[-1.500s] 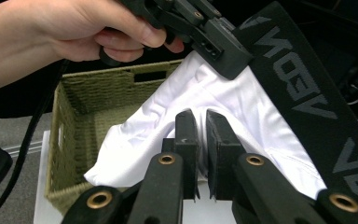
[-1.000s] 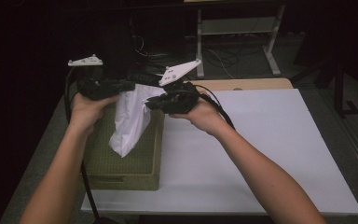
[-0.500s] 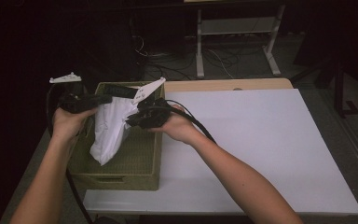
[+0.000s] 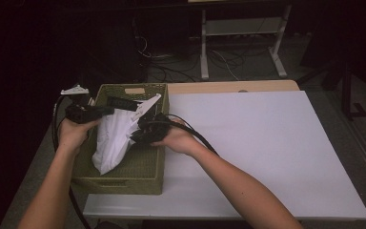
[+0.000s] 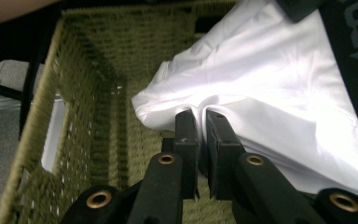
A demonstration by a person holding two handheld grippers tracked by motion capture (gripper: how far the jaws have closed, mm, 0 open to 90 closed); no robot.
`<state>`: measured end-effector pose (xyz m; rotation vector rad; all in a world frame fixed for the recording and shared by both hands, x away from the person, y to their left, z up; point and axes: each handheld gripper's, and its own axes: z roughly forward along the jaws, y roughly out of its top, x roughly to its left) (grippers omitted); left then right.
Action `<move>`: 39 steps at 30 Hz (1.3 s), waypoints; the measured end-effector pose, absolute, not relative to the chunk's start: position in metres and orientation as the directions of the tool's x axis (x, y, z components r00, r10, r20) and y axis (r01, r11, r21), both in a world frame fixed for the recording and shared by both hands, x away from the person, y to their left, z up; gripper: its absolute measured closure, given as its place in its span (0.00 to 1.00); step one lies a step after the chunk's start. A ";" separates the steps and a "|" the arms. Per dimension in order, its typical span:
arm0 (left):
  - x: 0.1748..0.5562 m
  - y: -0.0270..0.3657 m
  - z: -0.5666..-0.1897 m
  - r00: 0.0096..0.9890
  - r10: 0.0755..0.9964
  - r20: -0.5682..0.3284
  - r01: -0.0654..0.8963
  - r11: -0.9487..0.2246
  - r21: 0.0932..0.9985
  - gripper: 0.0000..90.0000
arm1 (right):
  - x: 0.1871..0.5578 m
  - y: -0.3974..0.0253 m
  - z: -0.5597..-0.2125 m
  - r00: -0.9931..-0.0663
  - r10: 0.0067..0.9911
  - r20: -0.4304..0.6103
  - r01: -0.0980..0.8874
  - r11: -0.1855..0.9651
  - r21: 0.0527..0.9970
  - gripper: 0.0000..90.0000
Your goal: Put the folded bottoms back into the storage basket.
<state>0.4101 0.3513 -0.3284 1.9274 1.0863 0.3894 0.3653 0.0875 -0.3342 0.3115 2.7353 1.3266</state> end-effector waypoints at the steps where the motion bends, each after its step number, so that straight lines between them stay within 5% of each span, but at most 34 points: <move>1: 0.411 0.350 -0.331 0.571 0.810 -0.133 0.542 -0.250 0.802 0.86 | 0.365 0.086 -0.337 -0.975 0.223 0.020 0.155 0.606 0.780 0.92; 11: 0.424 0.331 -0.351 0.574 0.811 -0.115 0.577 -0.300 0.759 0.85 | 0.367 0.071 -0.356 -0.971 0.235 0.049 0.193 0.643 0.741 0.89; 27: 0.449 0.313 -0.355 0.560 0.829 -0.019 0.604 -0.392 0.694 0.83 | 0.371 0.039 -0.342 -0.953 0.289 0.095 0.239 0.516 0.822 0.50; 32: 0.452 0.310 -0.356 0.520 0.854 0.032 0.595 -0.389 0.704 0.63 | 0.373 0.031 -0.337 -0.946 0.312 0.091 0.244 0.499 0.832 0.46; 39: 0.448 0.312 -0.350 0.498 0.867 -0.030 0.618 -0.330 0.714 0.38 | 0.377 0.017 -0.333 -0.935 0.340 0.103 0.265 0.472 0.841 0.43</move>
